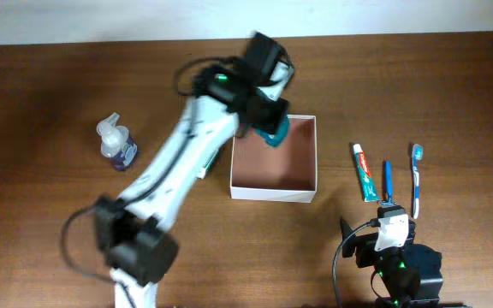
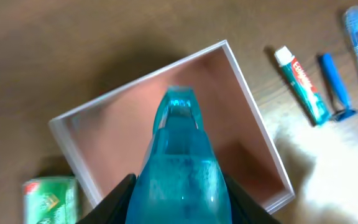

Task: Pack container
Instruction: 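Carry the Listerine bottle into the white box and release it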

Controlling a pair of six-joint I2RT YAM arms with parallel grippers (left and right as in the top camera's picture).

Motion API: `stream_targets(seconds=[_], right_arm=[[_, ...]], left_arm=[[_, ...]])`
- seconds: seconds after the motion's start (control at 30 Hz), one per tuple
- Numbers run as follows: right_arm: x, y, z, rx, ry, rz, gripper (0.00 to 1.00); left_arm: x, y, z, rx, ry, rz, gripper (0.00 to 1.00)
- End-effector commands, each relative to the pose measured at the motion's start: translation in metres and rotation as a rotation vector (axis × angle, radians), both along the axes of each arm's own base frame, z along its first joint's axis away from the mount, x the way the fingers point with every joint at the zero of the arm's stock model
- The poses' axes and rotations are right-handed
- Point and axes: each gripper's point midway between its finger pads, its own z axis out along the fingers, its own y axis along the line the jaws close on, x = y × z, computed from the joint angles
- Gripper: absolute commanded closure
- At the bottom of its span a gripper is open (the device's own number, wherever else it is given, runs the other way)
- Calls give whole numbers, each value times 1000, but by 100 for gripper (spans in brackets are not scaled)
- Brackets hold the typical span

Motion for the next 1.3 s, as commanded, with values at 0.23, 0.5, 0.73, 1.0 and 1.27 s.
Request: stream_targets(seconds=[0.23,0.5,0.73,1.0,1.27], right_arm=[[0,0,-1,5,-2,0,1],[0,0,-1,5,-2,0,1],[0,0,-1,5,-2,0,1],[0,0,-1,5,-2,0,1],[0,0,-1,5,-2,0,1]], left_arm=[[-1,-52,-83,194,-33,-78,85],[-2,-66,-77,203,-97,-114,32],[-9,-55,-34,217,-81,-110,17],[-13,16,60,256,-100,44,17],[17,141,103,191,-81,322,16]])
